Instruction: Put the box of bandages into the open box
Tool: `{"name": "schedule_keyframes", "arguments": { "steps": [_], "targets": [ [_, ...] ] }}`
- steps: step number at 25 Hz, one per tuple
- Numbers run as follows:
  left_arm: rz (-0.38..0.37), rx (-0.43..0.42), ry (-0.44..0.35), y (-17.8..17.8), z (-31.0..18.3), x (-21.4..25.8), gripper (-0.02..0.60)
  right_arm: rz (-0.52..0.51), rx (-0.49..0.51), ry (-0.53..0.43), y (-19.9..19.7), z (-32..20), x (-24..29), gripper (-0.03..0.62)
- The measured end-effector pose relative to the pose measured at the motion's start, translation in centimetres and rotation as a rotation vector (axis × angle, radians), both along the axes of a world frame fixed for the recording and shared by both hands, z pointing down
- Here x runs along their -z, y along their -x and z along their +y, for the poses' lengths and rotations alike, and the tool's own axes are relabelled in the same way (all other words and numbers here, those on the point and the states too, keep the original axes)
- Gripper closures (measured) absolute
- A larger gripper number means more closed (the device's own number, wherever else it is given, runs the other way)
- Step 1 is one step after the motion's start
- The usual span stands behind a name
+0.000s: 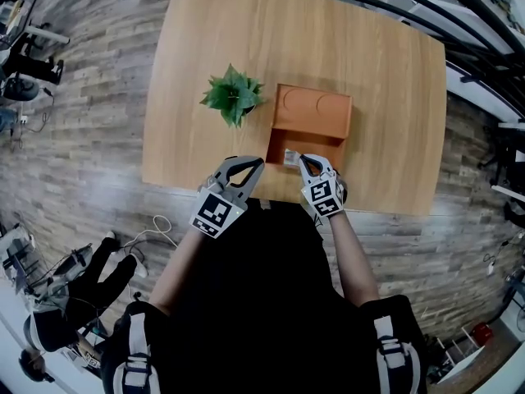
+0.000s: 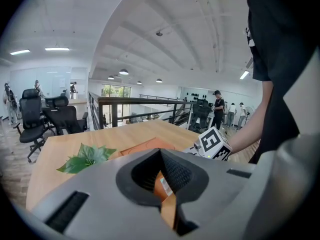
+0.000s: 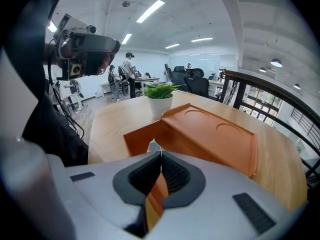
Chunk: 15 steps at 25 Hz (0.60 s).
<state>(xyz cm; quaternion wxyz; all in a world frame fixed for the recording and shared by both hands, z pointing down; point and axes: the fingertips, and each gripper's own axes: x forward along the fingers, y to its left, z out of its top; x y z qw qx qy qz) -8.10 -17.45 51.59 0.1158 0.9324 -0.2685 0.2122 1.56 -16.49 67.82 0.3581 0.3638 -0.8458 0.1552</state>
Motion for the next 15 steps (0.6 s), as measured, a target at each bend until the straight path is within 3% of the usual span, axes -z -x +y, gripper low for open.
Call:
{"name": "schedule_keyframes", "arguments": {
  "steps": [15],
  "targets": [
    [-0.002,0.006,-0.001,-0.33,-0.49,0.35,0.561,0.052,0.015,-0.005,-0.41,-0.92,-0.4,0.566]
  ]
}}
